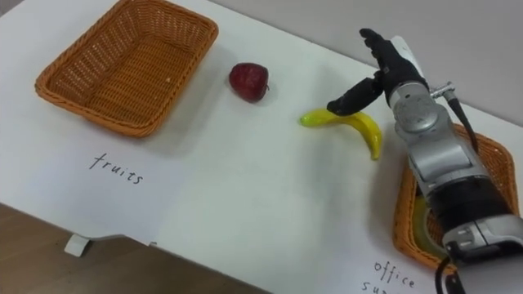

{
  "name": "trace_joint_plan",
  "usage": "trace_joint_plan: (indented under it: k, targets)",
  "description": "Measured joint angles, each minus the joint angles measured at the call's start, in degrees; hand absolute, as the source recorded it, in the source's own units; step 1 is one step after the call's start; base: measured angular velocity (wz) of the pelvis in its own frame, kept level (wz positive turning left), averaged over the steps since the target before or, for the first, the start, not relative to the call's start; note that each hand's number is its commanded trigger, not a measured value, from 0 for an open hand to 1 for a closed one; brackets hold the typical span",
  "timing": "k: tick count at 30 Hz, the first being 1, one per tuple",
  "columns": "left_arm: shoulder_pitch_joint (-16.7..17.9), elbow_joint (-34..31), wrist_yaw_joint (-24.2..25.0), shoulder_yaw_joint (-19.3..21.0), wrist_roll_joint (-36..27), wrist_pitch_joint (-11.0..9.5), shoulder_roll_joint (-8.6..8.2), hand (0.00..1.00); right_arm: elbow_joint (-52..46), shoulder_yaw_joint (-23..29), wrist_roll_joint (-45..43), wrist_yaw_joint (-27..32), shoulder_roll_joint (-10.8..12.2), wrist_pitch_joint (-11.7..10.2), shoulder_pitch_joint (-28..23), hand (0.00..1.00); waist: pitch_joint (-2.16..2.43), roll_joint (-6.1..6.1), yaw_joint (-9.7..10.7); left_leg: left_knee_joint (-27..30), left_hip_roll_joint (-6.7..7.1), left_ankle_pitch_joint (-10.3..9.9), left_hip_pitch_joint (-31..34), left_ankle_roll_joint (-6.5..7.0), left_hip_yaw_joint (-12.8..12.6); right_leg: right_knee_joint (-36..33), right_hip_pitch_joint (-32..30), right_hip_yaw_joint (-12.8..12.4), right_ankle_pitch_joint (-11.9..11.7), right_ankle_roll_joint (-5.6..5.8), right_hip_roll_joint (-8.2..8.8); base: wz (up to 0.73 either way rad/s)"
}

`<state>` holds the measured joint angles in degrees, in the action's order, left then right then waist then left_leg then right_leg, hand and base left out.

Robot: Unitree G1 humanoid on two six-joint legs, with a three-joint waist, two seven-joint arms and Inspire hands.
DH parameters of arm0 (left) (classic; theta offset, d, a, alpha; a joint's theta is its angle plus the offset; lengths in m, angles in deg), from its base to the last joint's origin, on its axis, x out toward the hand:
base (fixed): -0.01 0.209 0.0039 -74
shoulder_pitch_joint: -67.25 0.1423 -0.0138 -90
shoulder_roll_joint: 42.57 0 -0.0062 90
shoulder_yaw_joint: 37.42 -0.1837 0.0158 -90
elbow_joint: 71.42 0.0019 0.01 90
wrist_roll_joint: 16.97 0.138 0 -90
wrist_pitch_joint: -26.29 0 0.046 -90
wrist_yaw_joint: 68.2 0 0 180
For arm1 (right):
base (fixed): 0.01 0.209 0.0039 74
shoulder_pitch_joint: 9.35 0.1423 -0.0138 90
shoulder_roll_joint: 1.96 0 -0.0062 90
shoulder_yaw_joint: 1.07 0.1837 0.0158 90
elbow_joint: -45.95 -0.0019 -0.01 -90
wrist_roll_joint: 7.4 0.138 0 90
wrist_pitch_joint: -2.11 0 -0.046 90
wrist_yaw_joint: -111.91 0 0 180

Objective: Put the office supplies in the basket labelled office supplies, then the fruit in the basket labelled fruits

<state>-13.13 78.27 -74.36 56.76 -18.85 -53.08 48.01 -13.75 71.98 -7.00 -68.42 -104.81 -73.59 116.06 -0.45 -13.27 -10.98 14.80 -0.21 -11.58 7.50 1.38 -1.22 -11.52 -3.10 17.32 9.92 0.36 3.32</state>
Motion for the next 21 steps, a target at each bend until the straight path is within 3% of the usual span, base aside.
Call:
trace_joint_plan:
  k: [10, 11, 15, 21]
  targets:
    - [-0.1, 0.1, 0.2, 0.1, 0.0, 0.0, 0.03, 0.0, -0.6, 0.0, -3.1, -4.0, 0.0, 0.0, 0.0, 0.0, -0.08, 0.11, -0.5, 0.0, -0.06, 0.0, -0.1, -0.02, 0.0, 0.0, 0.1, 0.0, -0.2, -0.07, -0.09, 0.0]
    - [0.0, 0.1, 0.2, 0.0, -0.1, 0.1, 0.03, 0.0, -0.6, 0.0, -3.1, -4.3, 0.0, 0.0, 0.0, 0.0, -0.33, 0.43, -0.5, 0.0, -0.06, 0.0, -0.2, -0.02, 0.0, 0.0, 0.2, 0.0, -0.2, -0.07, -0.09, 0.0]
    - [0.0, 0.1, 0.3, -0.1, -0.3, 0.4, 0.03, 0.0, -0.5, -0.6, -3.1, -4.9, 0.0, 0.0, 0.0, 0.0, -0.46, 0.62, -0.5, 0.0, -0.07, 0.0, -0.2, -0.02, 0.0, 0.0, 0.2, 0.1, -0.2, -0.07, -0.1, 0.0]
    - [-0.1, 1.0, 1.0, -1.5, 0.0, 0.6, 0.06, 0.0, 0.5, -5.8, -5.4, -6.8, -0.1, 0.0, 0.0, 0.0, -0.48, 0.63, -0.5, 0.0, -0.09, 0.0, 0.1, -0.03, 0.1, 0.0, 0.1, 0.5, -0.2, -0.07, -0.11, 0.0]
